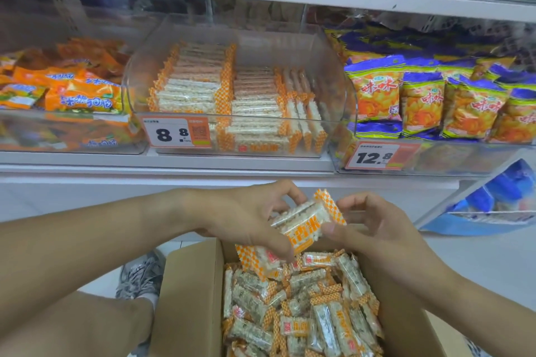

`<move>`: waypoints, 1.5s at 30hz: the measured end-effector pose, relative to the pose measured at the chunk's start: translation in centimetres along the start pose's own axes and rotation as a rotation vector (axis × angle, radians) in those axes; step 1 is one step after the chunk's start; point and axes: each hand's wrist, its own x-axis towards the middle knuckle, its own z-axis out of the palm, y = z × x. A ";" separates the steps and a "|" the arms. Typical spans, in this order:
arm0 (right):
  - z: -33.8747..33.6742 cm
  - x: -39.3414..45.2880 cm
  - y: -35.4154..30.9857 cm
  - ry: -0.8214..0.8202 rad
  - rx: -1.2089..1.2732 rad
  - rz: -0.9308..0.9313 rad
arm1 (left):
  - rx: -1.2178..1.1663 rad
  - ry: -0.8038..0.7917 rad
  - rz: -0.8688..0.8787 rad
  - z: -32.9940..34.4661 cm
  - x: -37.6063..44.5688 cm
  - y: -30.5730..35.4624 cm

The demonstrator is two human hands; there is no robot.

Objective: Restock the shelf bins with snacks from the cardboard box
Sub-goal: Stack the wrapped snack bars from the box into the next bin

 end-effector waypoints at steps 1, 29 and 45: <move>-0.1 0.0 -0.2 0.025 -0.179 -0.091 | 0.150 0.020 0.016 -0.1 -0.3 0.3; 11.9 18.3 -16.8 -0.183 -0.833 -0.732 | 0.771 1.276 0.087 -12.5 -8.0 -4.5; 14.0 19.9 -16.0 -0.365 -0.794 -0.604 | 0.743 1.357 0.102 -13.2 -7.8 -5.3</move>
